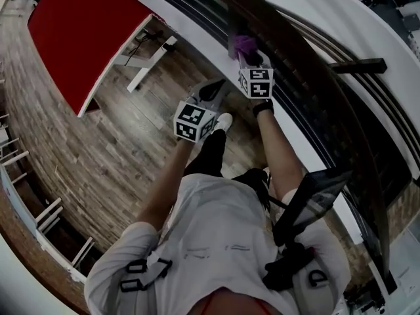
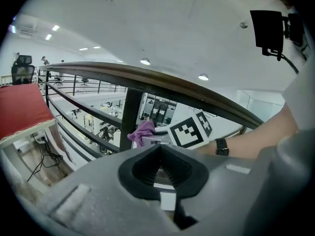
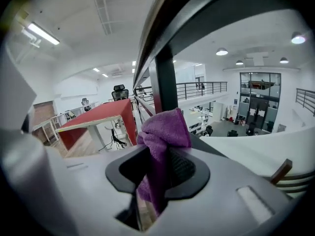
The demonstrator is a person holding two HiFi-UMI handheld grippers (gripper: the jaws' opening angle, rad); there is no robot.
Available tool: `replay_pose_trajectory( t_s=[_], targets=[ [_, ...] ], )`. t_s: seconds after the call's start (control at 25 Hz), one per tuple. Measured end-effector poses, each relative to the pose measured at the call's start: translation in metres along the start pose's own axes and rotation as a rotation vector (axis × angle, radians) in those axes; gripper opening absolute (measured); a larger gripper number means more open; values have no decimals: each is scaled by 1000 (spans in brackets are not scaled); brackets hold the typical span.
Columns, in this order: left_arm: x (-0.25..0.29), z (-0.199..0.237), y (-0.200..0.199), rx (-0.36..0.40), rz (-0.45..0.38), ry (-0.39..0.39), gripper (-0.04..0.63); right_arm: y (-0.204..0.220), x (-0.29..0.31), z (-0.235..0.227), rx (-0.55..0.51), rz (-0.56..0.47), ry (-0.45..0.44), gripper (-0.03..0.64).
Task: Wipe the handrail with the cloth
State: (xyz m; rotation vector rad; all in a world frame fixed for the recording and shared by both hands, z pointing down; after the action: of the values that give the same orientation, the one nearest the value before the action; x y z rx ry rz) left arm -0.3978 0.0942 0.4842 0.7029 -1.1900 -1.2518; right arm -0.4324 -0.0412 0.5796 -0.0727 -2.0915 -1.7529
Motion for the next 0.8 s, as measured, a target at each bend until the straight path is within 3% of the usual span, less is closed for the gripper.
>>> replay_pose_trajectory(
  t_s=[0.16,0.32,0.8],
  targets=[
    [0,4,6,-29,12,-1,2,1,13,-6,17,32,39,101],
    [13,-6,10,-41,33,51,2,-2,3,-13,39,19,80,101],
    [57,-87,24,-82,16,160,2,16,-96,-49,32,11,99,101]
  ],
)
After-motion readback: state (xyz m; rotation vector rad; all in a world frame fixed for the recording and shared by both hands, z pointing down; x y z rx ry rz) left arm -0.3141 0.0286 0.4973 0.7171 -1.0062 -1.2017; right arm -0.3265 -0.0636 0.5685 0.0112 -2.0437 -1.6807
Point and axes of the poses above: the fingertips, and each gripper's own axes: x forward along the fingers, z to its left, y out of its underside, the point moved 2 cm from there along -x, backward along the fingers, and after that the axes turned 12 degrees about -z, right-handed, at the moved point
